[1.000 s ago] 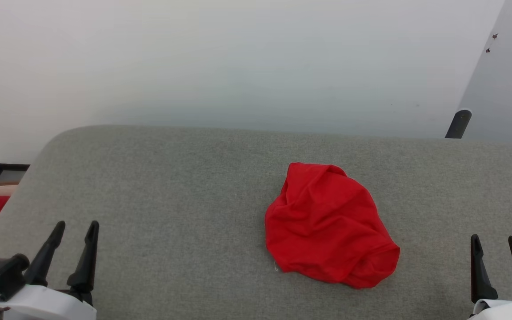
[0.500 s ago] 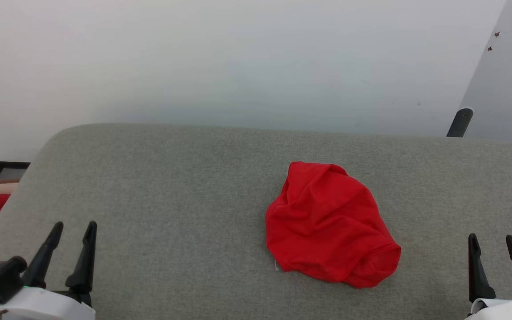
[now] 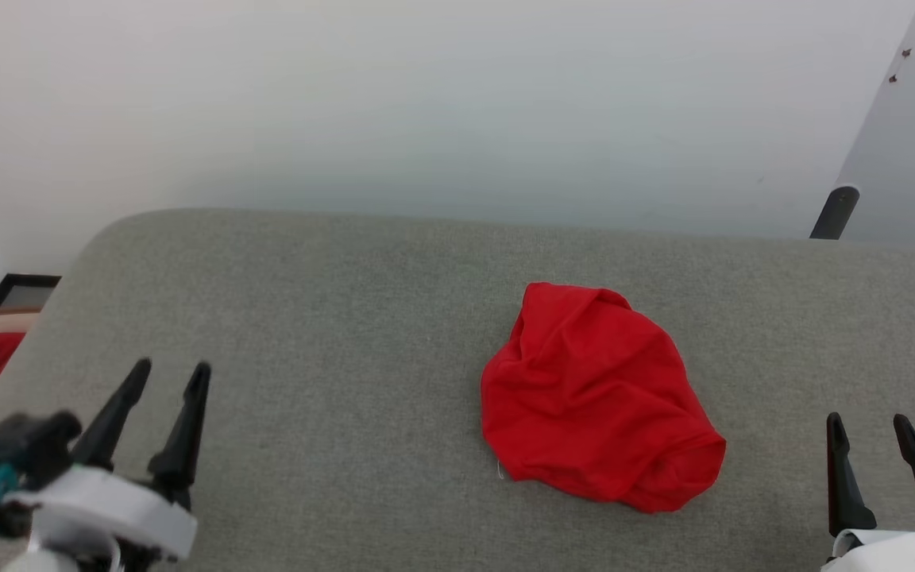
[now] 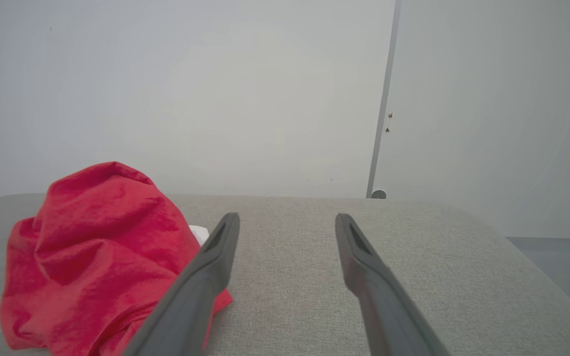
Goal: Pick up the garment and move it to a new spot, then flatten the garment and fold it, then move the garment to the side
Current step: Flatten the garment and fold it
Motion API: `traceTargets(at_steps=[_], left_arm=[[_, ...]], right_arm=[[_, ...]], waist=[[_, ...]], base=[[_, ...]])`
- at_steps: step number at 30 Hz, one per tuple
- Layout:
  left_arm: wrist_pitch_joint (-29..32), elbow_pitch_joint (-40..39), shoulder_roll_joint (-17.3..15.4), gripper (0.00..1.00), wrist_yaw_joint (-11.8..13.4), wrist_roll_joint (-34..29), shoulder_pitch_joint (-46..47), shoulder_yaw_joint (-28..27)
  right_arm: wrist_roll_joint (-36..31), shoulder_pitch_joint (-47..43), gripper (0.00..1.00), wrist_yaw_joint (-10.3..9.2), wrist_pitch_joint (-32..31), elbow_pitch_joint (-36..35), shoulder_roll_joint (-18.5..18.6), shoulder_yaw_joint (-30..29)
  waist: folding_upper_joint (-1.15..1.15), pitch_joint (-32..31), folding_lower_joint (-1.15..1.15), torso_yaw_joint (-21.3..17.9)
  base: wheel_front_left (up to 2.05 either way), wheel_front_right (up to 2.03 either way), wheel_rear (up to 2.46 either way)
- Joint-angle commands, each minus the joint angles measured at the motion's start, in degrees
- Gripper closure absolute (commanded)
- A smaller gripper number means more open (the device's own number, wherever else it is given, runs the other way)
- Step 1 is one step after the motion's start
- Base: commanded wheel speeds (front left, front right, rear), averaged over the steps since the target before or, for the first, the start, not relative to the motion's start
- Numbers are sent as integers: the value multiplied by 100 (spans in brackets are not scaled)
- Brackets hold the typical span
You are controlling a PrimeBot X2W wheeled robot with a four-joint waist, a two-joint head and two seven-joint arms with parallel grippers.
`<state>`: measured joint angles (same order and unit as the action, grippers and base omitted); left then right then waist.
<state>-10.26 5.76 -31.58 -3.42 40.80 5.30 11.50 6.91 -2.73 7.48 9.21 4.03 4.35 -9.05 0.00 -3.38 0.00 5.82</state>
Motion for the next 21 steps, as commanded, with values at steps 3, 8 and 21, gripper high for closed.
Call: traceTargets(at_steps=[3,8,21], left_arm=[[235,-86,-23,0,-70,60,317,99],[905,-196,-23,0,-110,272,940,263],[3450,87,-19,0,-240,1016,2736,1047]], right_arm=[[31,95,0,2,-7,-47,10,63],[66,159,0,2,-50,-118,18,193],[181,631,0,2,70,-143,-27,453]], waist=[[0,100,0,-39],[0,313,0,-188],[0,1216,0,-817]], base=[[0,0,0],[0,0,0],[0,0,0]])
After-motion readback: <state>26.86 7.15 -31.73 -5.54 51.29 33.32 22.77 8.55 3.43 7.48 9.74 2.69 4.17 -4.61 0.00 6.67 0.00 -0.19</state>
